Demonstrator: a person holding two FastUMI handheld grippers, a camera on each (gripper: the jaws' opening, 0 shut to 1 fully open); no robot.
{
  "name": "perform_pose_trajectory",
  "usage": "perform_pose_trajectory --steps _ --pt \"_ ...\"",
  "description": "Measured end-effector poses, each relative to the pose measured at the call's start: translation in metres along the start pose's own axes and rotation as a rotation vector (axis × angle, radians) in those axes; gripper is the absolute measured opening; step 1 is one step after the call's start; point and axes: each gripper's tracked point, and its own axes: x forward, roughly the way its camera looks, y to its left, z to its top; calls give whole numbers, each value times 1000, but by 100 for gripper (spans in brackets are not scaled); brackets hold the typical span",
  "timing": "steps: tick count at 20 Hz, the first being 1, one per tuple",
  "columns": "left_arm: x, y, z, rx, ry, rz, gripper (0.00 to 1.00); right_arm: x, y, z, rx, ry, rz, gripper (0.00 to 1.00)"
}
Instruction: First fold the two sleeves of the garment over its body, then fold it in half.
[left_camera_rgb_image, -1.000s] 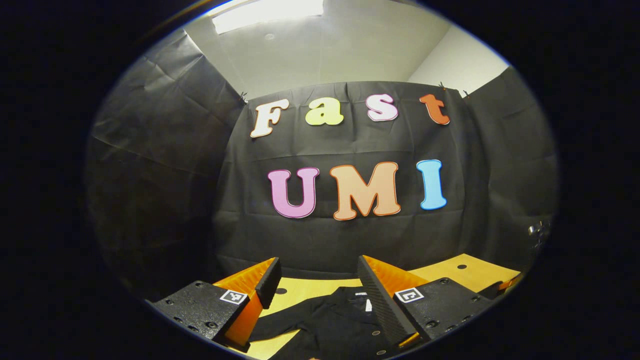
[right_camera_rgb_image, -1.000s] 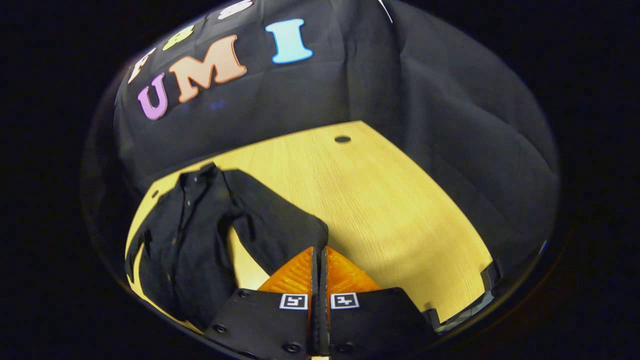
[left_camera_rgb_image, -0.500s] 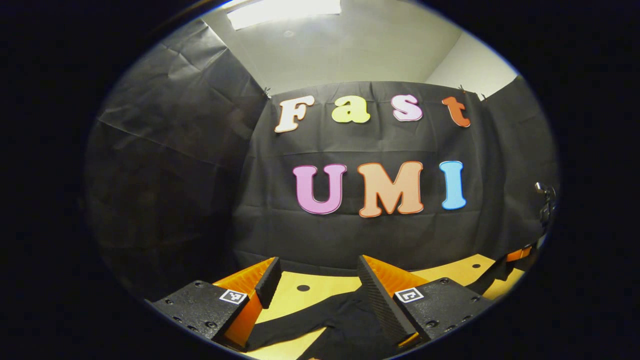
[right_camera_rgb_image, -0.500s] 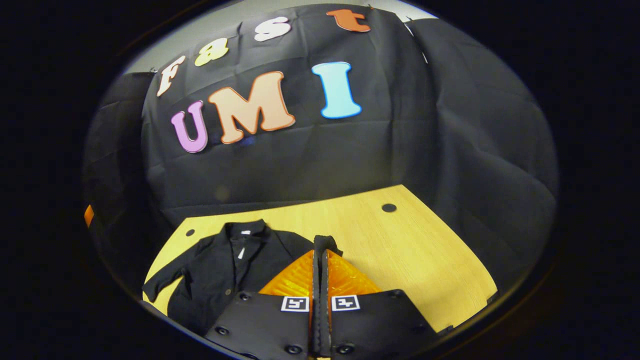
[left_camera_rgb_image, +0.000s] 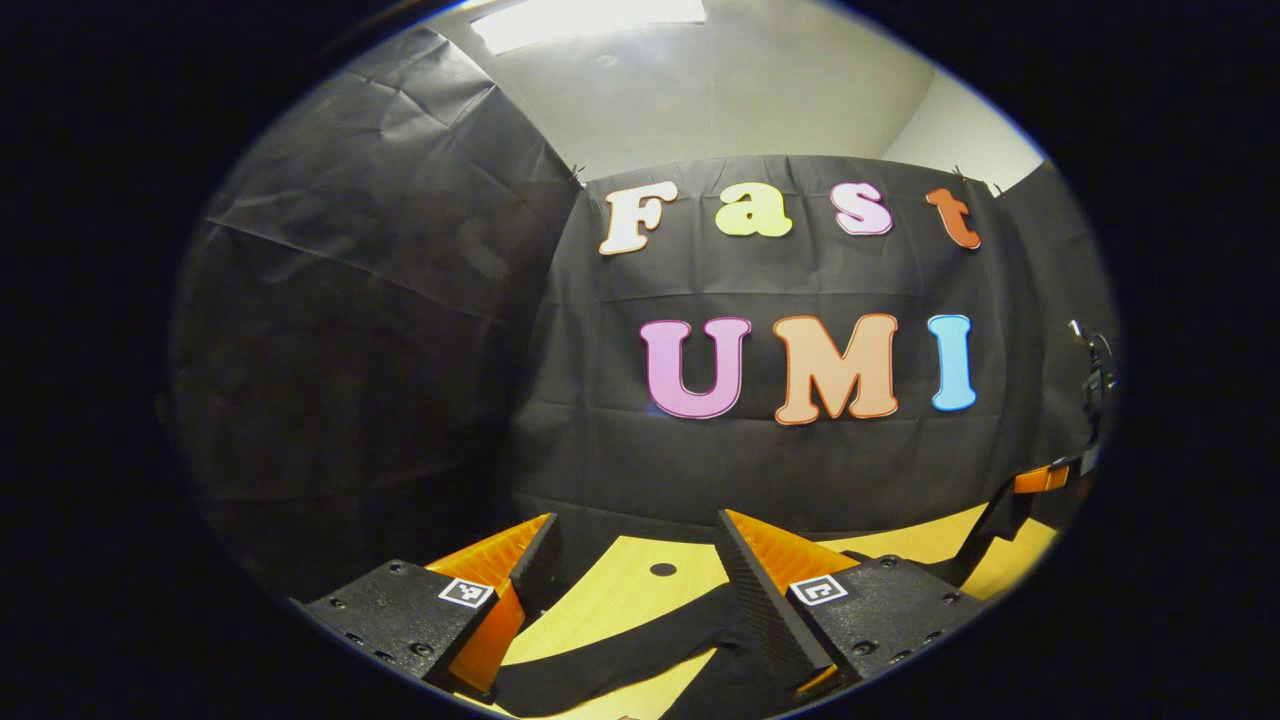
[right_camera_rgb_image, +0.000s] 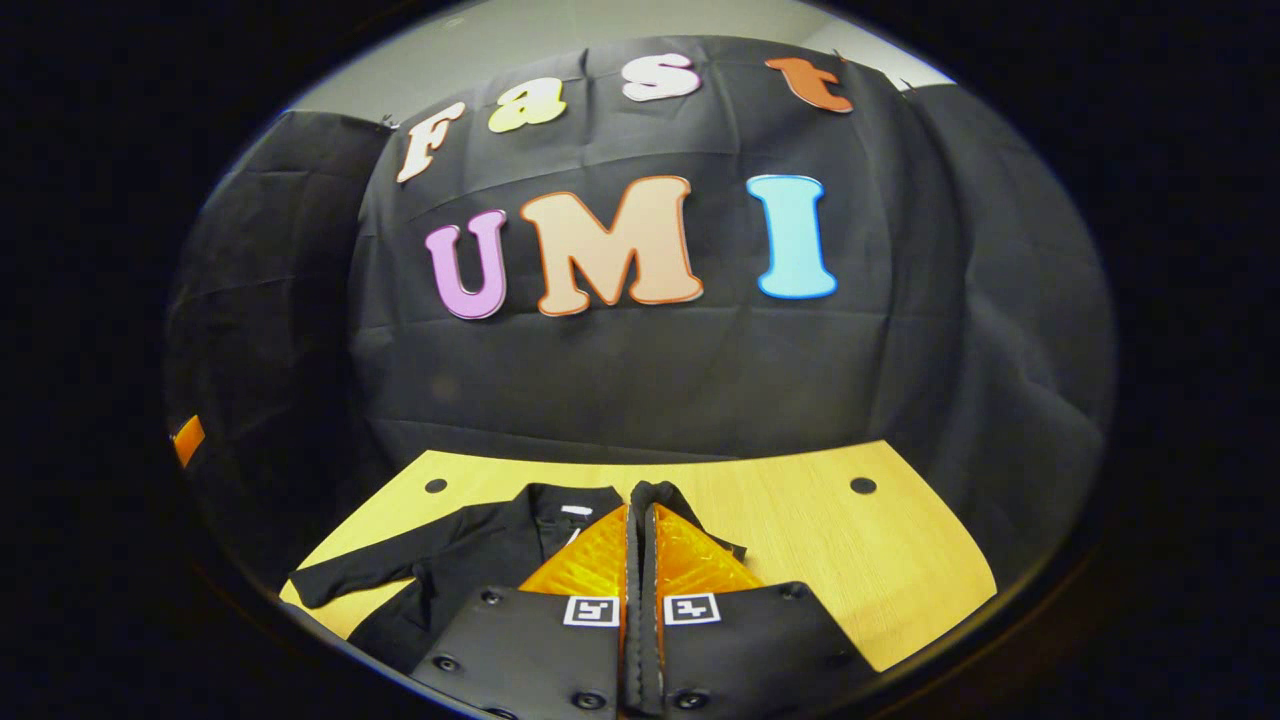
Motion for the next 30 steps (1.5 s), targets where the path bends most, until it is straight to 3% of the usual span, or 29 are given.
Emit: perform_pose_trajectory --steps 10,17,25,30 --pt "16 69 -11 7 22 41 93 35 115 4 -109 -3 111 2" --pt "18 114 -21 25 41 75 91 71 180 -26 -169 73 167 2" --pt "23 137 -30 27 64 96 93 113 242 -89 -258 231 239 2" --pt "20 156 -38 15 83 120 93 124 262 -93 -257 229 242 2"
